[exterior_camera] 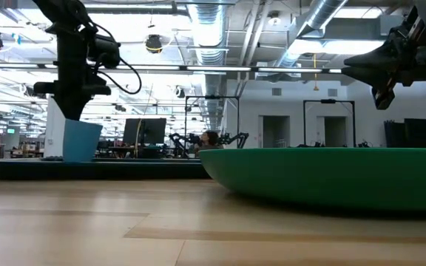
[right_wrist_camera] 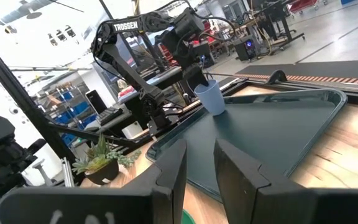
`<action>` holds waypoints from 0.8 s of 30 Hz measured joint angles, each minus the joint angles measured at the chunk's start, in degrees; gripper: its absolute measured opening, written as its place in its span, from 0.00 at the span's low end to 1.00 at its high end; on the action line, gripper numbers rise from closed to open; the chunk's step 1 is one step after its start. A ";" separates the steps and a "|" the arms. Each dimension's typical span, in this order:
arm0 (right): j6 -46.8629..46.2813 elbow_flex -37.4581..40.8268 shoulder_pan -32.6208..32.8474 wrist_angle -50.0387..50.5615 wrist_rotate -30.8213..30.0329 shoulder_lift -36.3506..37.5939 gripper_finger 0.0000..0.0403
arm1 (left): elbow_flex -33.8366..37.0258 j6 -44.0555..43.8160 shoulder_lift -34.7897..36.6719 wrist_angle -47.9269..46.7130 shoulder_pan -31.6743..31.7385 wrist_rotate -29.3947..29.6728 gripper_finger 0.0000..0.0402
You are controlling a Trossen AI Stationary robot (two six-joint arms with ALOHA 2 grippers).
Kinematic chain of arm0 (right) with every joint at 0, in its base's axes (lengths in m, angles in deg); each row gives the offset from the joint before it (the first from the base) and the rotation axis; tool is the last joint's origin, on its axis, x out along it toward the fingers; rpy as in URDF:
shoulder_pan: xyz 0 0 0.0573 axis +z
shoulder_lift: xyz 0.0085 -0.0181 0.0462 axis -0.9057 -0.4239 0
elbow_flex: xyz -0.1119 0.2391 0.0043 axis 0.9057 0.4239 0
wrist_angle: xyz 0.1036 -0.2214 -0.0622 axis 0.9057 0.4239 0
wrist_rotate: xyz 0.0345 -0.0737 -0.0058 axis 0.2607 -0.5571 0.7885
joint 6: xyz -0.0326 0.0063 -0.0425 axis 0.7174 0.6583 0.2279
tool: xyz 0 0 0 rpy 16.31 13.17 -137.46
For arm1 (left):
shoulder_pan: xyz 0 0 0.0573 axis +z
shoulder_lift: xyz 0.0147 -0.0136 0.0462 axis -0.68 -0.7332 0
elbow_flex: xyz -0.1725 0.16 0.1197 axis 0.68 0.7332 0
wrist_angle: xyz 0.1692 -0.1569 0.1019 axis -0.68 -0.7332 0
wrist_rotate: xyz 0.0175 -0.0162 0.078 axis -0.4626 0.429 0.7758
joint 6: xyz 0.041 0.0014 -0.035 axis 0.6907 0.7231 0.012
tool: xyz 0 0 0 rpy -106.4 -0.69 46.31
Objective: Pick and place plate/cup/fork/spoon on tray
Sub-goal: Put the blue cup on the top left of the black tray
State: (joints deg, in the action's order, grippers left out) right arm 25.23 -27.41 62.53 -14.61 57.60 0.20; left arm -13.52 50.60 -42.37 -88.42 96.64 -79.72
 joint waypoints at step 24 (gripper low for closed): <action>-0.04 0.00 0.00 -0.01 0.02 0.00 0.27 | 0.00 -5.54 -0.11 2.19 1.42 -1.88 0.00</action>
State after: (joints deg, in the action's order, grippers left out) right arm 25.18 -27.41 62.53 -14.62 57.62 0.20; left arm -13.52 45.05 -42.48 -86.23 98.07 -81.60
